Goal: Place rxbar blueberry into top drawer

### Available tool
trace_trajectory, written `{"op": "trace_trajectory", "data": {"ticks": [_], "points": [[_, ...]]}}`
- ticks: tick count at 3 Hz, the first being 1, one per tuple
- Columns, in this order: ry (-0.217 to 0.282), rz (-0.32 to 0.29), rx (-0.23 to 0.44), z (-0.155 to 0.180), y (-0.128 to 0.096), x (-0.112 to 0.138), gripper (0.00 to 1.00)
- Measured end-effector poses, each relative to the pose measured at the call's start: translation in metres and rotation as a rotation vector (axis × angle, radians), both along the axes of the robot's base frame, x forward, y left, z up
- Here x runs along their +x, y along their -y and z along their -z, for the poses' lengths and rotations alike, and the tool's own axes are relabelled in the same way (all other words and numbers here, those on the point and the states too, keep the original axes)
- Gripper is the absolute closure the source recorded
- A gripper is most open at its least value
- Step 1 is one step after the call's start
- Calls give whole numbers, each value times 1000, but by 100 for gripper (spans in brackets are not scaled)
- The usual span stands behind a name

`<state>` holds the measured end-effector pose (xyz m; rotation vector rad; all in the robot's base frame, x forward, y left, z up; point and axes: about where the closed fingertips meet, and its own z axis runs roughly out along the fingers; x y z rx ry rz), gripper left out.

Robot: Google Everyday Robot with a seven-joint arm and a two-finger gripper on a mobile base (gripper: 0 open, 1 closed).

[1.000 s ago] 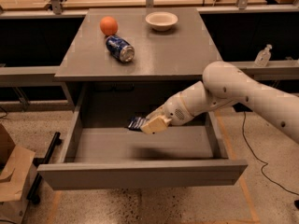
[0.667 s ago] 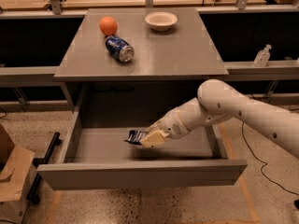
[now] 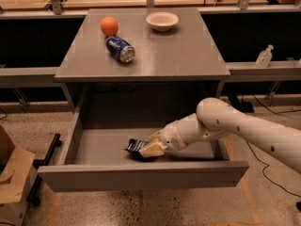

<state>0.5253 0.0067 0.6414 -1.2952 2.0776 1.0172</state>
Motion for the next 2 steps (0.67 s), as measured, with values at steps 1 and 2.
{"op": "trace_trajectory", "data": {"ticks": [1, 2], "points": [[30, 15, 12, -3, 0, 3, 40], [53, 22, 3, -12, -3, 6, 16]]}}
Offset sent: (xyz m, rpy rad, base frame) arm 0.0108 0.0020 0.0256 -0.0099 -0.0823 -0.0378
